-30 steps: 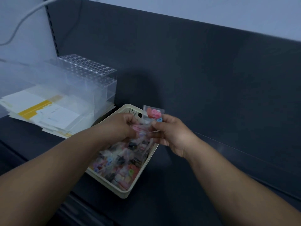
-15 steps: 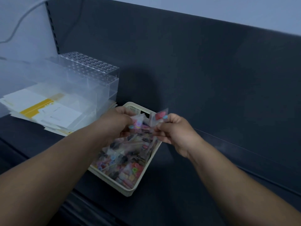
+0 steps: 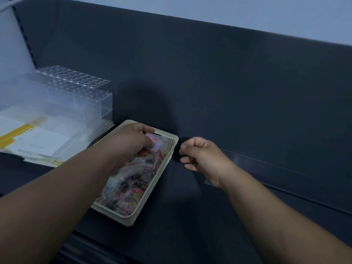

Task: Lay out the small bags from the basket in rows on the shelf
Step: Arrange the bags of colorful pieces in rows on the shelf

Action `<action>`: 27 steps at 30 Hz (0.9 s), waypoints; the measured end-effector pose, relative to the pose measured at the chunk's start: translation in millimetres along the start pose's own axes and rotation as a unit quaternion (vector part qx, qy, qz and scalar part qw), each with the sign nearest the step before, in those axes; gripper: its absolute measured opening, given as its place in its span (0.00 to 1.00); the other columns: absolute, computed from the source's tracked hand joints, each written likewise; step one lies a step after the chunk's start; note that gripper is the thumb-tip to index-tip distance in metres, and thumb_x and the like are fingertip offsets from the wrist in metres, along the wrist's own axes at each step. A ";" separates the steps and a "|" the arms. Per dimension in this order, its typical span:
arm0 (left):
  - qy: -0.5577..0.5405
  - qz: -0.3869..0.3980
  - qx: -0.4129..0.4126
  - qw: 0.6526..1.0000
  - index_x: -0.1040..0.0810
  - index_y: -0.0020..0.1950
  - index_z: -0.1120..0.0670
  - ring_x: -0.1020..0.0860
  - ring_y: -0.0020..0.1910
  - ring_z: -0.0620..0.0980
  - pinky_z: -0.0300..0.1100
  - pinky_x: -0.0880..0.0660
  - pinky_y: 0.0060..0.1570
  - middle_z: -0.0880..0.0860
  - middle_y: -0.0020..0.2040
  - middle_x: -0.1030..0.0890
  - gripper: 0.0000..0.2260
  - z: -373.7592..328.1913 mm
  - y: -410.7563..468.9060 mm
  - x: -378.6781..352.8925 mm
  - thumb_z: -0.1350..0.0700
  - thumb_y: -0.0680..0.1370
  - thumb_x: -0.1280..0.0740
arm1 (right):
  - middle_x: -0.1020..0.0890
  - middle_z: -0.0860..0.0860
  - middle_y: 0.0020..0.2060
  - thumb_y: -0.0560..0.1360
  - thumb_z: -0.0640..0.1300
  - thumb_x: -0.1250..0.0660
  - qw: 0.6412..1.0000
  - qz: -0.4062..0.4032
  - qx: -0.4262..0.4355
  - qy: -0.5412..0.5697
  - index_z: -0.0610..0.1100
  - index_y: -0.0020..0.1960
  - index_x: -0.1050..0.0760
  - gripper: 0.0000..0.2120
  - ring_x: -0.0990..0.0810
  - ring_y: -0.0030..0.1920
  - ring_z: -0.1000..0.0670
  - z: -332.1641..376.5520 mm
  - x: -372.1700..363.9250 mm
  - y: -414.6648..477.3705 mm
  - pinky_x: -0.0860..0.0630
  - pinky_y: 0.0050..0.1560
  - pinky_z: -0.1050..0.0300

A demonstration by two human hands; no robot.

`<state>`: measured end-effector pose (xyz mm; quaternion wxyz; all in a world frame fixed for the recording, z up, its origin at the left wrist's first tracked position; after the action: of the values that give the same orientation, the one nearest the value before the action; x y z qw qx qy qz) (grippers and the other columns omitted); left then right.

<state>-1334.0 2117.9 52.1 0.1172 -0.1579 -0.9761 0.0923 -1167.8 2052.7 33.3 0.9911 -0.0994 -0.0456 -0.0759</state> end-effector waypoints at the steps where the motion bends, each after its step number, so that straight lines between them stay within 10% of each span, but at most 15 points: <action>1: 0.007 0.002 -0.006 1.000 0.24 0.49 0.54 0.24 0.29 0.50 0.34 0.28 0.22 0.56 0.36 0.23 0.13 0.5 -0.6 -1.4 0.72 0.72 0.35 | 0.20 0.51 0.41 0.76 0.44 0.34 1.000 0.009 -0.001 0.004 0.48 0.43 0.25 0.03 0.22 0.37 0.55 0.5 -4.5 -0.2 0.24 0.39 0.61; 6: 0.043 0.006 -0.071 0.996 0.25 0.47 0.54 0.22 0.38 0.51 0.41 0.26 0.34 0.57 0.42 0.21 0.14 -3.3 -1.1 -6.9 0.71 0.68 0.31 | 0.19 0.49 0.39 0.75 0.52 0.34 0.998 0.036 -0.024 0.035 0.46 0.47 0.25 0.09 0.20 0.37 0.50 3.7 -29.8 5.7 0.23 0.45 0.56; 16: 0.050 0.075 -0.012 0.996 0.26 0.52 0.56 0.20 0.37 0.50 0.41 0.23 0.34 0.57 0.44 0.18 0.15 17.9 7.3 -9.3 0.58 0.69 0.25 | 0.18 0.45 0.41 0.73 0.30 0.34 0.992 -0.050 0.037 0.110 0.43 0.46 0.24 0.09 0.20 0.34 0.52 21.7 -32.8 18.2 0.22 0.37 0.59; 27: 0.345 0.100 0.039 0.932 0.25 0.34 0.55 0.24 0.33 0.48 0.36 0.31 0.32 0.50 0.31 0.23 0.09 39.2 30.1 -22.5 0.53 0.73 0.35 | 0.19 0.47 0.35 0.72 0.30 0.34 0.989 -0.123 0.025 0.077 0.42 0.42 0.25 0.08 0.21 0.31 0.53 8.7 -10.1 21.6 0.25 0.30 0.63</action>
<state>-1314.7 2133.0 3.7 0.4434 -0.2724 -0.8500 0.0815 -1175.0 2076.8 36.6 0.9769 -0.0625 0.0169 -0.2036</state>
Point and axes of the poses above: each hand's wrist, its own y-axis towards the middle knuckle, its own x-axis out of the back of the hand, z = x × y, the point moved 8 cm from there along y, towards the middle knuckle
